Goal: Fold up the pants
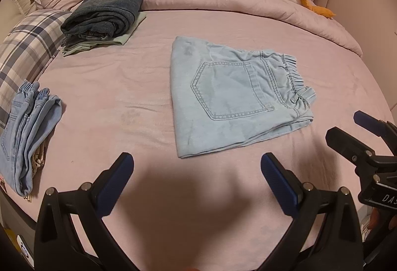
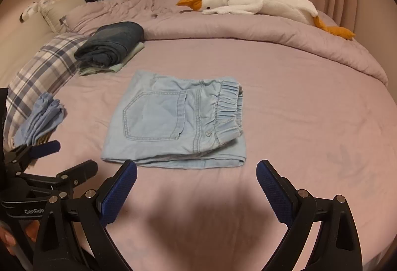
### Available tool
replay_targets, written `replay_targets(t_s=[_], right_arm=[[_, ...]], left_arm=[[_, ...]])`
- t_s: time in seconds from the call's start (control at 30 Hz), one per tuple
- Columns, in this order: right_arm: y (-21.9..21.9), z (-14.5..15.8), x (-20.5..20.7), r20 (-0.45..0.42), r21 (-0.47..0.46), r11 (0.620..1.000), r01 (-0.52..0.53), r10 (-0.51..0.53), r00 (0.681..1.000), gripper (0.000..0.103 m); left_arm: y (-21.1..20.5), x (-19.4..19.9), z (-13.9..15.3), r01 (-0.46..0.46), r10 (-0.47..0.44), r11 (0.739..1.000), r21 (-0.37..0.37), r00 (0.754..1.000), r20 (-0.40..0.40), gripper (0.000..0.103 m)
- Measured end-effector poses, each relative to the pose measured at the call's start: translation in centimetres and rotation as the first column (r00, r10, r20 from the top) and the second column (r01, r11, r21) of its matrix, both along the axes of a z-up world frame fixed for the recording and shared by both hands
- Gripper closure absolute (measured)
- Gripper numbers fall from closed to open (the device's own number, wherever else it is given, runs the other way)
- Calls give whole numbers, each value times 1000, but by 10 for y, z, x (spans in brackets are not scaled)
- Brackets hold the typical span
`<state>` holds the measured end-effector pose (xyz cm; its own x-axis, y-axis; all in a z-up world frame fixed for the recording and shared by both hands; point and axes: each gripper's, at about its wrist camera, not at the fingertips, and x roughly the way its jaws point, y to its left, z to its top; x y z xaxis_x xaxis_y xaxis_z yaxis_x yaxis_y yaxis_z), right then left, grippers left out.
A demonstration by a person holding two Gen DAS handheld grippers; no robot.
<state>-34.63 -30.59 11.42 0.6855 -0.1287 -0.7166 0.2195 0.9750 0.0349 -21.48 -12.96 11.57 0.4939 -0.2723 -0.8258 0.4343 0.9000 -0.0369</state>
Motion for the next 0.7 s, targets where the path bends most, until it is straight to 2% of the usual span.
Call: replay_targets(t_s=[0.7], right_arm=[[2, -1, 1, 1, 4, 1000, -2, 2, 1000, 7]], left_arm=[[3, -2, 4, 0, 0, 1000, -20, 1000, 11, 0]])
